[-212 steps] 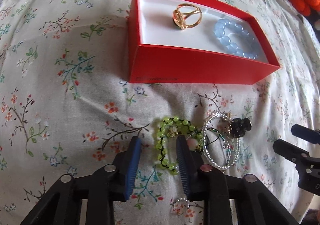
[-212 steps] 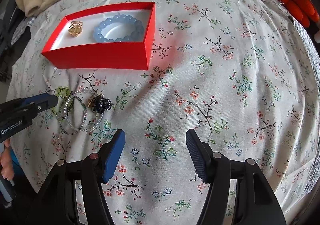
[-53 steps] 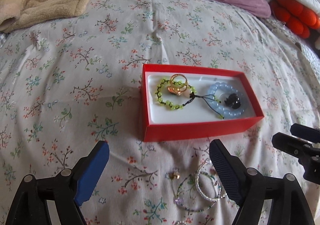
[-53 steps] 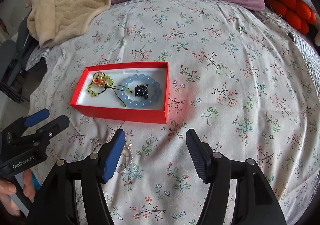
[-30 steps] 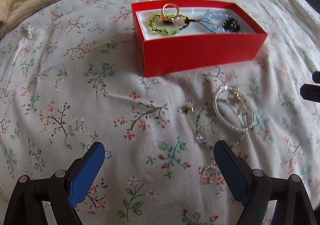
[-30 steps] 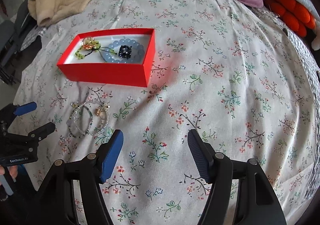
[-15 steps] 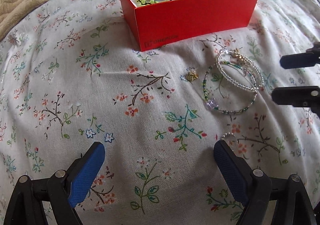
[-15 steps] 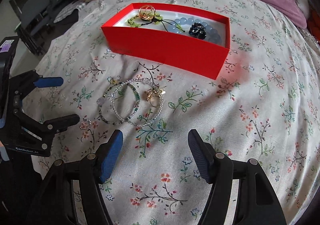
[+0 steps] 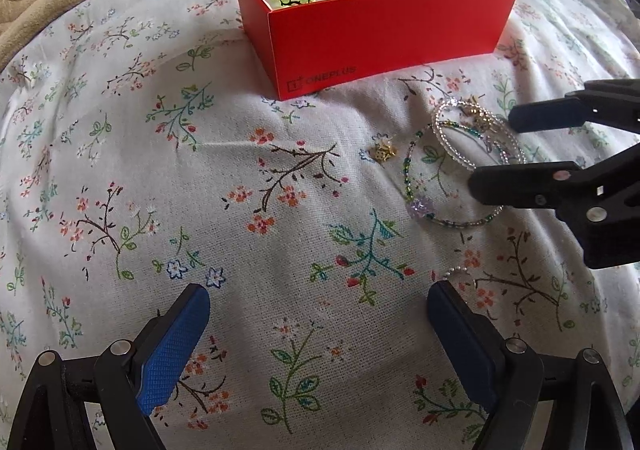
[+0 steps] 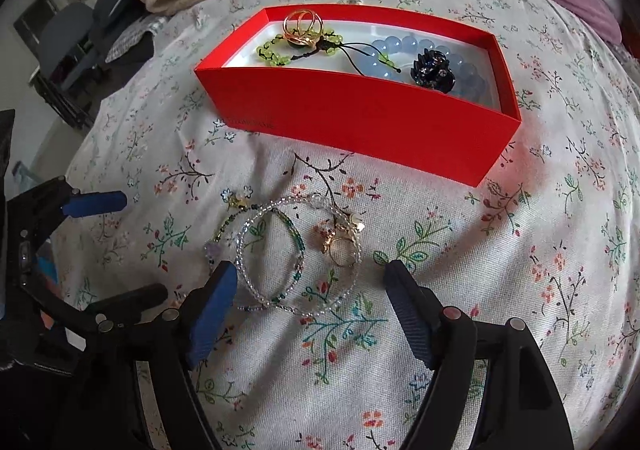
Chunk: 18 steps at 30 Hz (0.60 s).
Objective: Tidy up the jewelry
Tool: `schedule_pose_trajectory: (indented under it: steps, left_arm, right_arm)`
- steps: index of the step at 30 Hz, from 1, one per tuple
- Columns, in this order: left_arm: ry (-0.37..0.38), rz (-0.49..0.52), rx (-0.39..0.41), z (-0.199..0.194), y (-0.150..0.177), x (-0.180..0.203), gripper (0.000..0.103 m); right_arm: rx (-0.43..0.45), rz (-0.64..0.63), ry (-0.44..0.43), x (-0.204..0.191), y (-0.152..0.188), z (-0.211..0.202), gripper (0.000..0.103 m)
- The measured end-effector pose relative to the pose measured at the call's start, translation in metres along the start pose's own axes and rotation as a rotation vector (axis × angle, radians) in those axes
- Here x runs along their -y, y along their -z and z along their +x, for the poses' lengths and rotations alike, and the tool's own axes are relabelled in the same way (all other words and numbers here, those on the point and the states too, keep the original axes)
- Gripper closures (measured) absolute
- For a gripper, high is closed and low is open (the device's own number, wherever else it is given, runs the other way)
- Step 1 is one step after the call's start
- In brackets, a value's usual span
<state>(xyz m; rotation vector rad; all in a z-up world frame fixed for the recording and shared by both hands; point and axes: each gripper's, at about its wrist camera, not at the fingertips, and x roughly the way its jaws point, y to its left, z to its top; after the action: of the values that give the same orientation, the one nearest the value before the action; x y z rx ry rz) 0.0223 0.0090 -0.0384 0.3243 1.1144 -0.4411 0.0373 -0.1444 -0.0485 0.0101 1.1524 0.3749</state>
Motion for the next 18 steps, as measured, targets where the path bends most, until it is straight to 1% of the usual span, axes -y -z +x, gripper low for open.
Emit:
schedule_pose_trajectory:
  steps: [5, 7, 8, 11, 13, 18]
  left_arm:
    - [0.007, -0.005, 0.004, 0.000, -0.001, 0.000, 0.011]
    - [0.014, -0.005, 0.007, 0.000, -0.002, 0.000, 0.011]
    - [0.019, -0.005, 0.011, -0.001, -0.002, 0.000, 0.011]
    - [0.047, 0.005, 0.028, -0.001, -0.003, 0.002, 0.011]
    - [0.065, 0.023, 0.042, -0.001, -0.003, 0.006, 0.011]
    - [0.110, 0.072, 0.078, -0.003, -0.006, 0.021, 0.012]
  right_arm:
    - [-0.002, -0.027, 0.059, -0.009, -0.002, 0.005, 0.025]
    - [0.001, -0.043, 0.079, -0.012, -0.003, 0.006, 0.034]
    - [0.001, -0.047, 0.084, -0.012, -0.003, 0.006, 0.037]
    - [0.001, -0.042, 0.072, -0.007, -0.001, 0.001, 0.046]
    - [0.002, -0.039, 0.067, -0.005, 0.000, -0.001, 0.056]
    - [0.002, -0.045, 0.058, 0.000, 0.004, -0.010, 0.062]
